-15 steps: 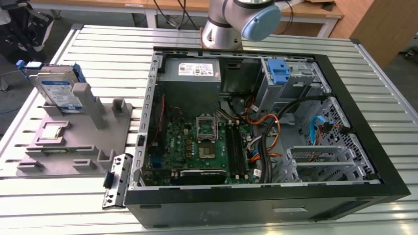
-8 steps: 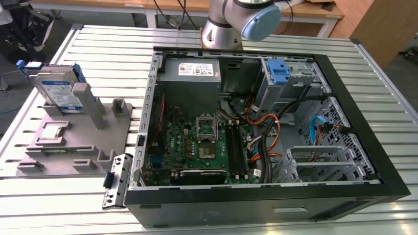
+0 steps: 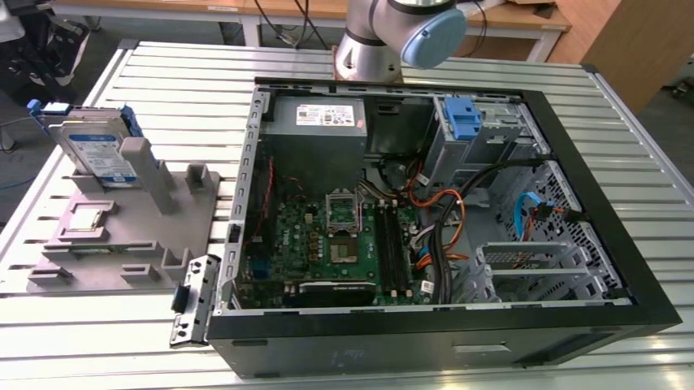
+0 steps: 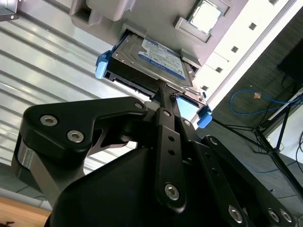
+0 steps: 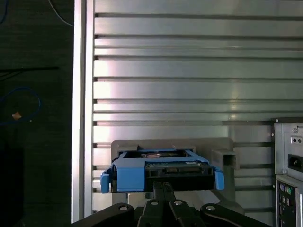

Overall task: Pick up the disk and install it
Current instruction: 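Pick up the disk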

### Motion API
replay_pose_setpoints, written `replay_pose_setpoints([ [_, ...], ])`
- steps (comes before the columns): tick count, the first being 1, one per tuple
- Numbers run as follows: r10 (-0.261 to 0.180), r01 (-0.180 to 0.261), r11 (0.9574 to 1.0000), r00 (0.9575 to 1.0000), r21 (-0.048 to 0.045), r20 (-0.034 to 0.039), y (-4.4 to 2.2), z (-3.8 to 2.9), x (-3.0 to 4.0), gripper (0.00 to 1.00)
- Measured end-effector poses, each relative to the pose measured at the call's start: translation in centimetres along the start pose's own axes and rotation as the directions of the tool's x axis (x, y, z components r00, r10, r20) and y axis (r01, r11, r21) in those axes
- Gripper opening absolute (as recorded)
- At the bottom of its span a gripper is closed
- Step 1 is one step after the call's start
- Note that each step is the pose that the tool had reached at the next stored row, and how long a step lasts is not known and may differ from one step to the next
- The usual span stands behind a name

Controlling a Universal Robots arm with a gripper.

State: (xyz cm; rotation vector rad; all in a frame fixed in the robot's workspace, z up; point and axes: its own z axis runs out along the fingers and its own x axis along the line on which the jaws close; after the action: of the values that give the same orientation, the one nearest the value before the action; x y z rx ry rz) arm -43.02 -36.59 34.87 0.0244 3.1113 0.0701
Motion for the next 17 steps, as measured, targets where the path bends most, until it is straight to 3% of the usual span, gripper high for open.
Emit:
replay_pose_setpoints([
  [17, -0.054, 0.054, 0.9986, 0.9985, -0.0016, -0.0025, 0.0, 0.08, 0.24, 0.11],
])
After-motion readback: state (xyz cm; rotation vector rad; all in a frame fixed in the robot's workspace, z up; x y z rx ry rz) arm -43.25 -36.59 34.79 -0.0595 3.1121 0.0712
